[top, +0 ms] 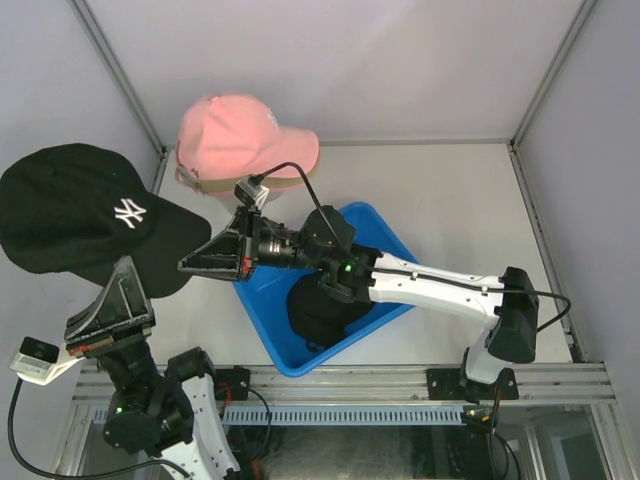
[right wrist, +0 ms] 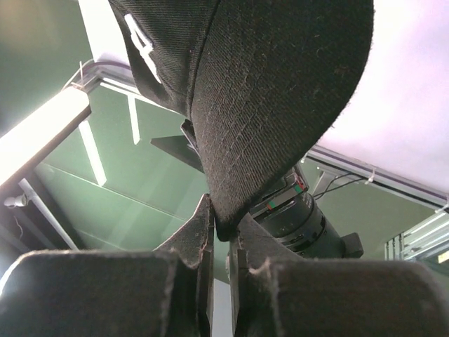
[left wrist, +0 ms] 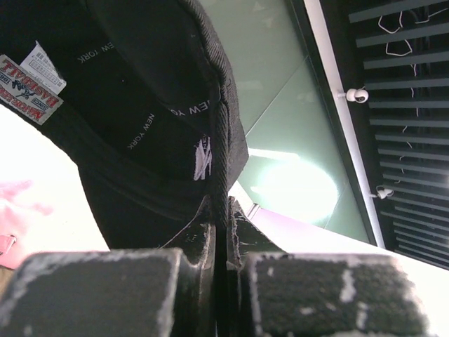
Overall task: Stack the hats
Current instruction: Stack the hat on the hat.
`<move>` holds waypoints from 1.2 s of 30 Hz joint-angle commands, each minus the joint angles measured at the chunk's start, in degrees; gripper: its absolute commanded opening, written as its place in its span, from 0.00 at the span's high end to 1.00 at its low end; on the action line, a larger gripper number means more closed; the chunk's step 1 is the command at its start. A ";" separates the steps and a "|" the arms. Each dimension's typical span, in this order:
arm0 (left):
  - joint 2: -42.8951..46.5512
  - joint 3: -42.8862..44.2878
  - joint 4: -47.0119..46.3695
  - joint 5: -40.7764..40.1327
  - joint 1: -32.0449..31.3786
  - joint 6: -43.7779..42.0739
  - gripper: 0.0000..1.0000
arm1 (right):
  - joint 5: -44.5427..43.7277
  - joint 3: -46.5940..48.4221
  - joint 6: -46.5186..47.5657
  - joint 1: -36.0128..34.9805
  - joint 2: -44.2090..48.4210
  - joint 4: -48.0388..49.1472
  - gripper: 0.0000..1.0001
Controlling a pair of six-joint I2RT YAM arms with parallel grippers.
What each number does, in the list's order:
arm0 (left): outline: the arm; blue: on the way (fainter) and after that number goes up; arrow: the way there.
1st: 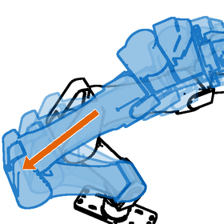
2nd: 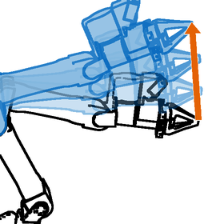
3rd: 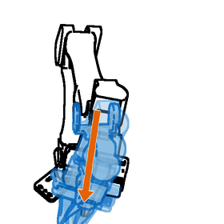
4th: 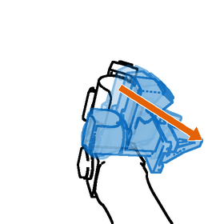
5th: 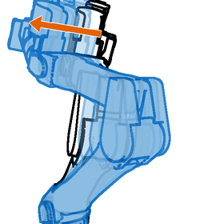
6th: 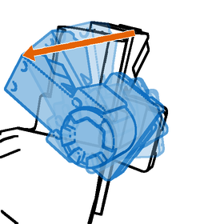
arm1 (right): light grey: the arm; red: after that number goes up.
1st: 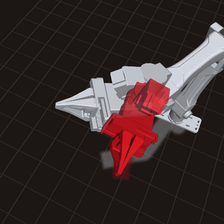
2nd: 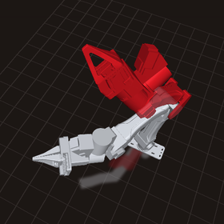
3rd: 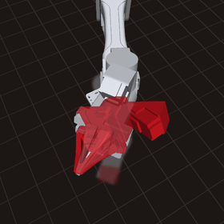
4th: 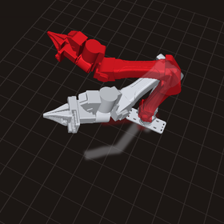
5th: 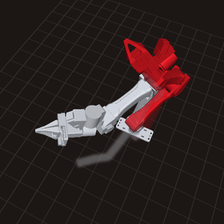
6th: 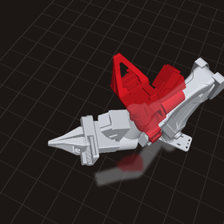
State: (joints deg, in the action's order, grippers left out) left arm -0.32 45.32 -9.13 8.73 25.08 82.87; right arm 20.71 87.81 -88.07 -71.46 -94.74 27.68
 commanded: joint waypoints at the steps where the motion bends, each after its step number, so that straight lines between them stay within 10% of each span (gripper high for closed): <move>1: 13.05 -0.57 -2.21 3.18 0.73 -3.29 0.98 | 3.08 2.99 3.76 0.87 3.17 -3.08 1.00; 14: 12.99 -3.83 -4.77 1.35 4.40 -2.40 0.61 | 16.41 12.13 10.08 8.16 3.58 -14.34 1.00; 36: 10.41 -9.70 -5.95 1.08 9.70 -4.28 0.51 | 32.79 39.71 10.08 22.81 -12.20 -12.38 1.00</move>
State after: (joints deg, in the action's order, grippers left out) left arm -0.32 36.53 -13.93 9.19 33.58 80.16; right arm 50.68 120.40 -78.37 -51.16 -105.21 9.87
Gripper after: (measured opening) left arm 0.493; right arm 0.035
